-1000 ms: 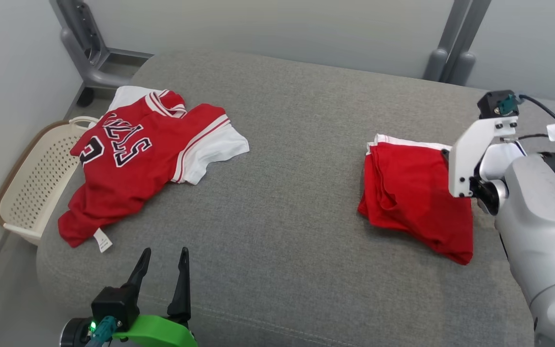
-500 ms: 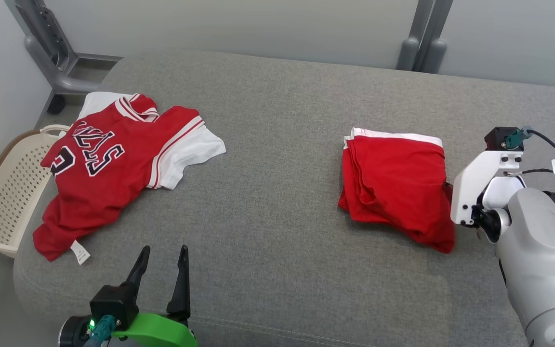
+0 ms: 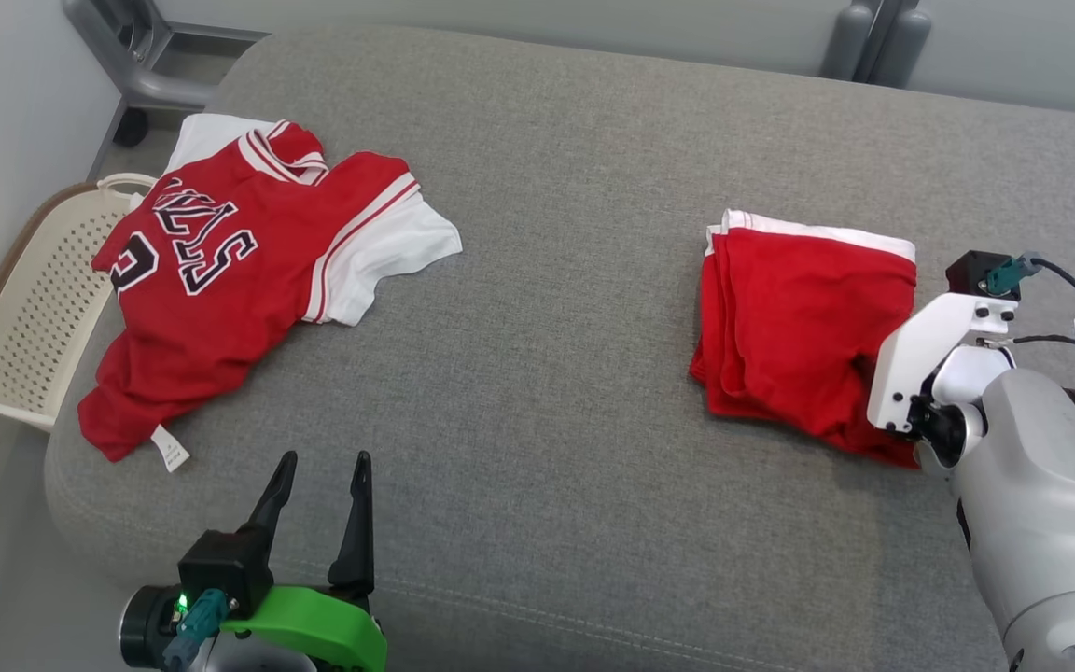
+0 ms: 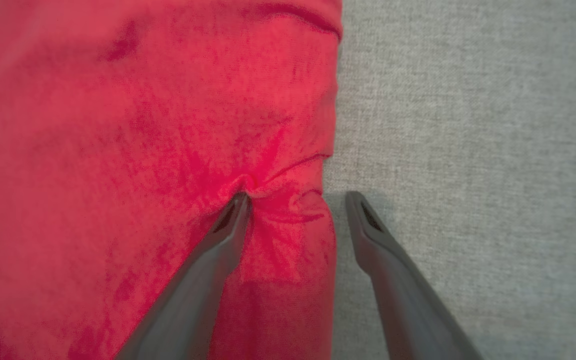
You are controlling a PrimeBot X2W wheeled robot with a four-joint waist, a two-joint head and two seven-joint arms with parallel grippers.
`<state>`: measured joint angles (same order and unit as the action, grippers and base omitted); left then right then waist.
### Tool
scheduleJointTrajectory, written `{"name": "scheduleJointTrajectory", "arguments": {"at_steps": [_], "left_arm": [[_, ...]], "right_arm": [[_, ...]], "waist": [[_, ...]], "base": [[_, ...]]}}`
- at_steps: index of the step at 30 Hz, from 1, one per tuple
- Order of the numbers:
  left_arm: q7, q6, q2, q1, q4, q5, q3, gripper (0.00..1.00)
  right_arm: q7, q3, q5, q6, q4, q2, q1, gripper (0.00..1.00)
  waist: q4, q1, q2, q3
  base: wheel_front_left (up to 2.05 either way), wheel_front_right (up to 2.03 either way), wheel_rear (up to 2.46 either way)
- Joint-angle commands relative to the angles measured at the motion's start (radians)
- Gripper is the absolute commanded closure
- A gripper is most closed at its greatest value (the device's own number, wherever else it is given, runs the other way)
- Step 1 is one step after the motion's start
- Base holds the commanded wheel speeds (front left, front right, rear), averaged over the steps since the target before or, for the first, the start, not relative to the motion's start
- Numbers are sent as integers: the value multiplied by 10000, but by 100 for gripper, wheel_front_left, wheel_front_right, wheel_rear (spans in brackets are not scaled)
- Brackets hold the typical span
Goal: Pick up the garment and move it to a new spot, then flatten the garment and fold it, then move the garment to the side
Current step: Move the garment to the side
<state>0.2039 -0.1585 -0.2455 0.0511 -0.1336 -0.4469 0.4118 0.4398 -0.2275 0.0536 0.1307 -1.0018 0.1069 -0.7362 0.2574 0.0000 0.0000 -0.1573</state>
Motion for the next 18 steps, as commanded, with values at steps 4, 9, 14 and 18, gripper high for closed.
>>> {"name": "scheduleJointTrajectory", "arguments": {"at_steps": [4,9,14,18], "left_arm": [[93,72,1,210,-101,-93,-10,0],[159,24,19,232,-191,-114,-29,0],[214,46,-40,250,-243,-120,-20,0],[222,56,-126,199,-243,-158,-48,0]], "right_arm": [[56,-177,-230,-1,-292,-163,70,100],[-84,-112,-473,-8,-288,-108,-37,100],[-291,316,-698,-11,-168,146,-117,100],[-541,1049,-688,-10,-20,436,-121,100]], "waist": [[165,0,0,-167],[28,0,0,-110],[-306,0,0,76],[-694,0,0,230]], "base": [[0,0,0],[0,0,0],[0,0,0],[0,0,0]]}}
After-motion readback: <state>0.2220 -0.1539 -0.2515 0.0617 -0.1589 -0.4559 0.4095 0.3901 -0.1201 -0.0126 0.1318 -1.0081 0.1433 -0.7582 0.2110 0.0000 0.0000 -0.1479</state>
